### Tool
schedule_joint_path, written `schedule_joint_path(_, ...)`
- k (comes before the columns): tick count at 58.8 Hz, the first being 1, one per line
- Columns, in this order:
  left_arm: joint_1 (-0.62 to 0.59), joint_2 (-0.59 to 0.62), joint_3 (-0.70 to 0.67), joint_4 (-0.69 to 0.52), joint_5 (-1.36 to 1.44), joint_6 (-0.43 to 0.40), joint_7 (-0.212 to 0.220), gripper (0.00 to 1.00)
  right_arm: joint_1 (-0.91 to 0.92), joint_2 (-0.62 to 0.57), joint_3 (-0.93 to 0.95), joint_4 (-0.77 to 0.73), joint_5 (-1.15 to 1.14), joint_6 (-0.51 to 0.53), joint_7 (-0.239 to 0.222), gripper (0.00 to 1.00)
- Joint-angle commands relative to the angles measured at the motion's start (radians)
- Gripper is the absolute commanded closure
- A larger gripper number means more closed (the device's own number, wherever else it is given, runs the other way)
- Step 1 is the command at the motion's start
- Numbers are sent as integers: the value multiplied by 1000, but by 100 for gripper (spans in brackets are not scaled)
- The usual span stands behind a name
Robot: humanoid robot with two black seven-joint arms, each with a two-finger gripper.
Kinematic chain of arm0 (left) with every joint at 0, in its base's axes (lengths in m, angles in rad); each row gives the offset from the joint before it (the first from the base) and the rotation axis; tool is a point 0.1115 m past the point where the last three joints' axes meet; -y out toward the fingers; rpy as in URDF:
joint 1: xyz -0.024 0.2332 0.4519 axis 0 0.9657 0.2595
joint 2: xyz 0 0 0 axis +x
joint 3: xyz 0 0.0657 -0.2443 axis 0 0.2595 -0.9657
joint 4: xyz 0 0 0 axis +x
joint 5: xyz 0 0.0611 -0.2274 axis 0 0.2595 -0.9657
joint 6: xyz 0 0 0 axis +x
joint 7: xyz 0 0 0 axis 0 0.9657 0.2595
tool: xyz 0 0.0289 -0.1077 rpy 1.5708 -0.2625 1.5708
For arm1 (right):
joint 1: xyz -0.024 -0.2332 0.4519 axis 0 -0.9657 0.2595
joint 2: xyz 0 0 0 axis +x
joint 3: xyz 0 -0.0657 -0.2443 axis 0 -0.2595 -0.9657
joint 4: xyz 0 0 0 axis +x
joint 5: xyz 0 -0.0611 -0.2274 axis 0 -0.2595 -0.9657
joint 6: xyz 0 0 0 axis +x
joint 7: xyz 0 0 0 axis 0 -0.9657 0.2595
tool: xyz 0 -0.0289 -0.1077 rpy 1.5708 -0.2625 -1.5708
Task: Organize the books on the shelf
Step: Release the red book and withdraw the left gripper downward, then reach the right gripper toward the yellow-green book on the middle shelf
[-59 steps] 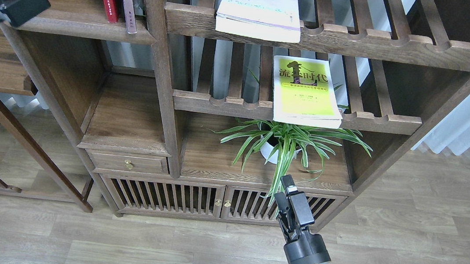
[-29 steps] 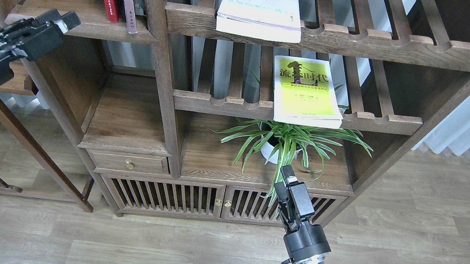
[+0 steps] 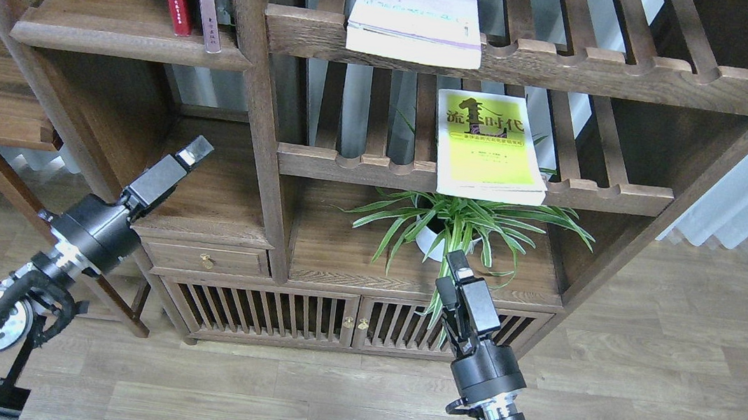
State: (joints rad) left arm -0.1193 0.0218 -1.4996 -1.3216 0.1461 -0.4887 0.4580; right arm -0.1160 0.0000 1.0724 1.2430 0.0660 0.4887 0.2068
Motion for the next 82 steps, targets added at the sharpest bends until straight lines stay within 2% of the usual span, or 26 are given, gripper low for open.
schedule_joint_path(1, 26, -22, 42, 16, -79, 0, -15, 19, 27, 0, 1, -7, 2, 0, 0, 1)
schedule_joint_path(4, 30, -22, 53, 68, -109, 0, -50, 18, 50, 0, 1, -23, 2, 0, 0, 1)
schedule_joint_path(11, 35, -22, 61, 116, -128, 0, -73, 18, 90, 0, 3, -59, 3, 0, 2, 1)
schedule_joint_path(32, 113, -22, 67, 105, -129, 0, -73, 16, 234, 0, 55, -238, 31, 0, 2, 1)
schedule_joint_path(37, 116, -22, 65, 99, -129, 0, -73, 16, 272, 0, 55, -267, 78, -31, 5, 2)
schedule_joint_path(51, 116, -22, 64, 96, -129, 0, -73, 16, 297, 0, 54, -292, 95, -55, 8, 2)
schedule_joint_path(58, 115, -22, 65, 96, -128, 0, -71, 16, 334, 0, 54, -353, 98, -81, 9, 2)
schedule_joint_path(82, 119, -22, 65, 87, -128, 0, -71, 16, 368, 0, 46, -372, 132, -144, 9, 2)
